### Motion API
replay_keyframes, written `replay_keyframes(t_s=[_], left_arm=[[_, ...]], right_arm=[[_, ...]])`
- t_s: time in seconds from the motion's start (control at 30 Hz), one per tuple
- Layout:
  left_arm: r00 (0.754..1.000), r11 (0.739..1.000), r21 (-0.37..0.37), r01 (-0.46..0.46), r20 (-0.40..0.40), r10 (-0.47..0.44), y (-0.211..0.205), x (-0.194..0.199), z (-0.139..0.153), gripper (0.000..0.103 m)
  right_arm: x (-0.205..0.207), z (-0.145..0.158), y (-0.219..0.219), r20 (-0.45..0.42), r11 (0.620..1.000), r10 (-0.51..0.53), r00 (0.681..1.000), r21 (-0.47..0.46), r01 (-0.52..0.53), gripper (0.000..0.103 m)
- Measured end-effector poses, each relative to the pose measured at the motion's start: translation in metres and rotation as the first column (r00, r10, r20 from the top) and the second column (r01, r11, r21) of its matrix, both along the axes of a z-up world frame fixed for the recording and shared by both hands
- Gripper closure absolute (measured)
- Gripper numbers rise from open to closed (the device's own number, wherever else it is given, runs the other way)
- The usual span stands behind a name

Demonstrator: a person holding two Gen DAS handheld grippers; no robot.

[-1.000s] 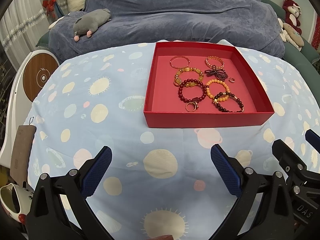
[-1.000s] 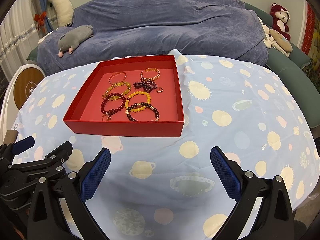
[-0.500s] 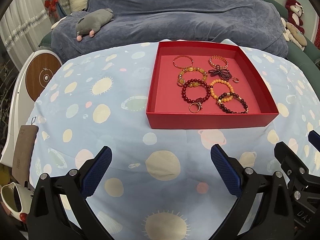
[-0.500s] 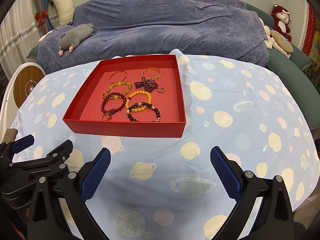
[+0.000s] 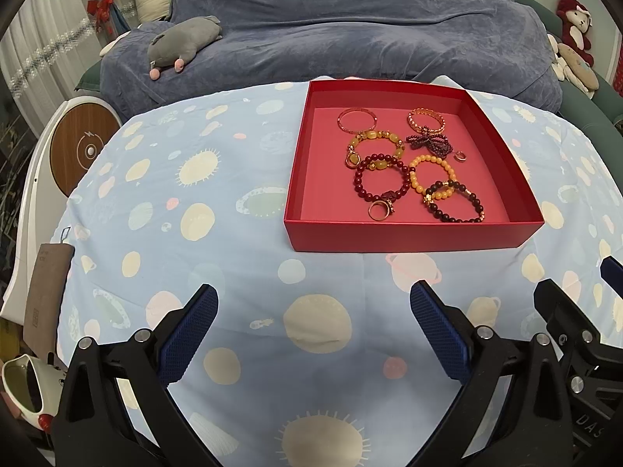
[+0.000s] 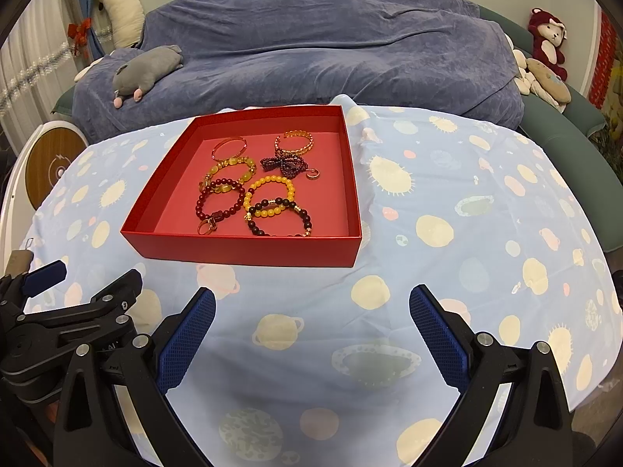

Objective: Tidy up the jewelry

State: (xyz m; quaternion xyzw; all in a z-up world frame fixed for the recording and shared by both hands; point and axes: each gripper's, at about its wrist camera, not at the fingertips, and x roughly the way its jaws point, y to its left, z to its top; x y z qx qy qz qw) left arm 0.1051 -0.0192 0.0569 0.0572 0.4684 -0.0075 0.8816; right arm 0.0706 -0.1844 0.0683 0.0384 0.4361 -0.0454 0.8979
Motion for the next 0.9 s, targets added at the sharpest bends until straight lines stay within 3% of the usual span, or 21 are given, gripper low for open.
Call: replay_keyframes(t_s=[0.9], left_arm=[[1.0,1.0,0.007,0.001,-0.001,-0.001,-0.0013,0.0026,0.0,0.009]], right_arm=[[0.0028,-0.0013,-0.0042,-0.006,1.0,-0.007,1.0,0.004,0.007,0.007]])
